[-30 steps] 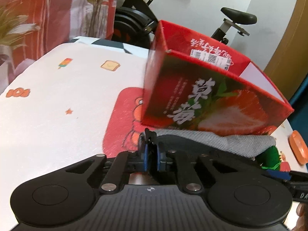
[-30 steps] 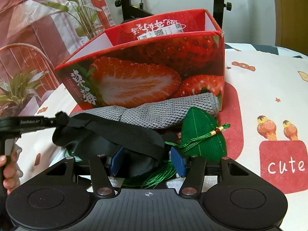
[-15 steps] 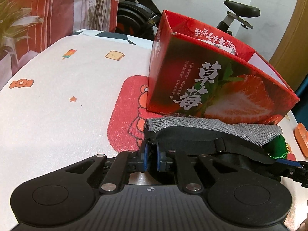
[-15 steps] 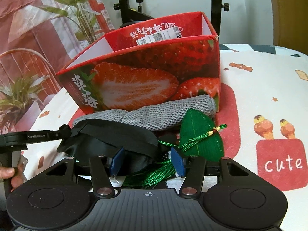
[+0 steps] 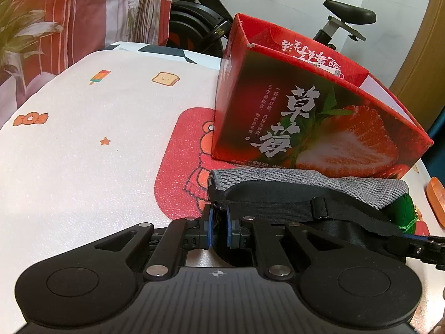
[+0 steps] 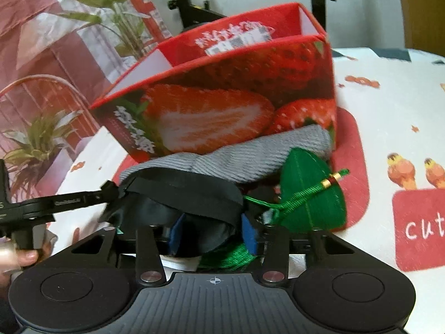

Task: Organize soft objects
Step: 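Move the left tool to the black strap item and grasp it, then lift the black strap item with the left tool over the red box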

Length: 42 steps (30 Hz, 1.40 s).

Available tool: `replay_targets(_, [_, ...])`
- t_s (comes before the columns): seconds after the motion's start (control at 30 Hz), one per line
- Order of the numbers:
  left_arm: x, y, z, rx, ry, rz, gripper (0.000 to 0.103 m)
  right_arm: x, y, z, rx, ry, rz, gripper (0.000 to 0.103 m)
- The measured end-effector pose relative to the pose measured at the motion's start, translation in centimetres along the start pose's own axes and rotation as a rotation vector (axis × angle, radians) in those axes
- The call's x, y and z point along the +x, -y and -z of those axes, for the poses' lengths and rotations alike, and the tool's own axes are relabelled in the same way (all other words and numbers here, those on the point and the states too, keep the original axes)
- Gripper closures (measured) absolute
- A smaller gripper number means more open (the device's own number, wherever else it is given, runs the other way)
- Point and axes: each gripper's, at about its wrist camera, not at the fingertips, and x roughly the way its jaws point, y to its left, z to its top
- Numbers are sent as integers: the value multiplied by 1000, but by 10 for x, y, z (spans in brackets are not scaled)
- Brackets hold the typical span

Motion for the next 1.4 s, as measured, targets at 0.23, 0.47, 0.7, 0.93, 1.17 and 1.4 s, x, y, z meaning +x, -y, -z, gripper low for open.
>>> replay_targets(0.23, [0,1,1,0,-2,-2,92,-10,-13,-15,-93,79,20,89])
replay_targets(0.47, [0,0,0,0,-5,0,92,1,-4,-13,-113,76,103,92])
replay_targets(0.7, [-3,0,-5,6,-27,29,56,3,2,-9,-110,75,123,92])
replay_targets(0.93, [-3,-8,-4,-65,-29,132,58,5,6,-6,-104,68,123,92])
replay_targets(1.17, [4,-14,-6,-148,-50,157,89,3,4,-7,-105,72,115,92])
replay_targets(1.4, [-21,-1,-15,-52,43,107,94,-14,-15,-16,-166,130,75,93])
